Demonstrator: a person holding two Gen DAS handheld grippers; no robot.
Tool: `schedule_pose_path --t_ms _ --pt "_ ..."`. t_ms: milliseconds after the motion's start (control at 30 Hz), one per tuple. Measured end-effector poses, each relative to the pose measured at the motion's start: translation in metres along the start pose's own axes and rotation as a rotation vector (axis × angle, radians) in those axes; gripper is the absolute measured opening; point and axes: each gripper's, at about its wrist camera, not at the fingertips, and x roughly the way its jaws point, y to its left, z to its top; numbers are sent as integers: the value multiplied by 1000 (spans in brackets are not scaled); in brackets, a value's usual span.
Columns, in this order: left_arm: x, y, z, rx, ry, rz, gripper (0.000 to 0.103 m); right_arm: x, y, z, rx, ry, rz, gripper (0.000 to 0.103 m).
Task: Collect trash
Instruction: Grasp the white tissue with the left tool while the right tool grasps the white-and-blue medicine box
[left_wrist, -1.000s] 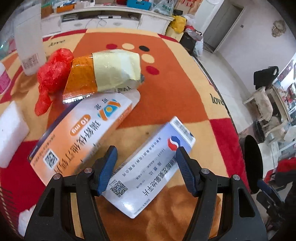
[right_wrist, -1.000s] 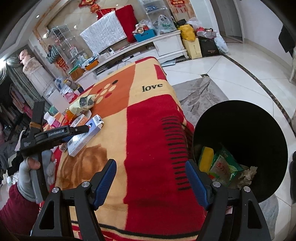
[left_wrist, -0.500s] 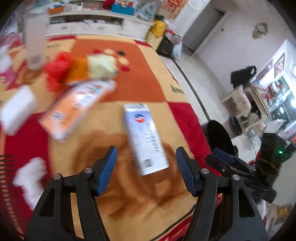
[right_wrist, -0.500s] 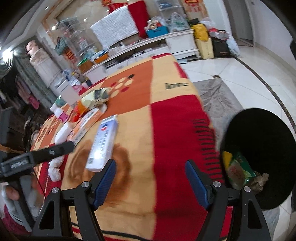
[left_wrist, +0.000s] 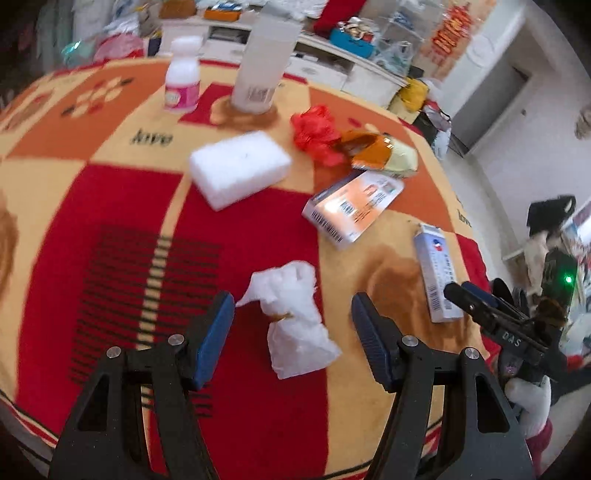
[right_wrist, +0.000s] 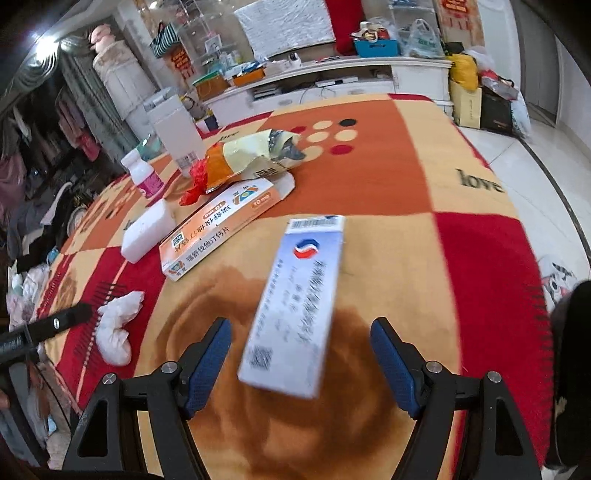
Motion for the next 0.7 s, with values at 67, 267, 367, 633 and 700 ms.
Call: schedule_pose_path --t_ms 67,267,367,633,700 --pt "11 -2 -3 -11 12 -5 65 10 4 4 -8 15 -7 75" --pt "32 -4 -12 -3 5 1 63 23 9 6 -71 -8 -44 51" --pt "32 -3 -9 1 25 -51 28 17 3 4 -64 -5 -23 50" --pt "9 -39 -13 84 -14 -94 28 -34 -10 -17 -66 -79 -31 47" --pt "7 -54 -12 112 -18 -108 28 -44 -16 -22 -55 -92 -31 47"
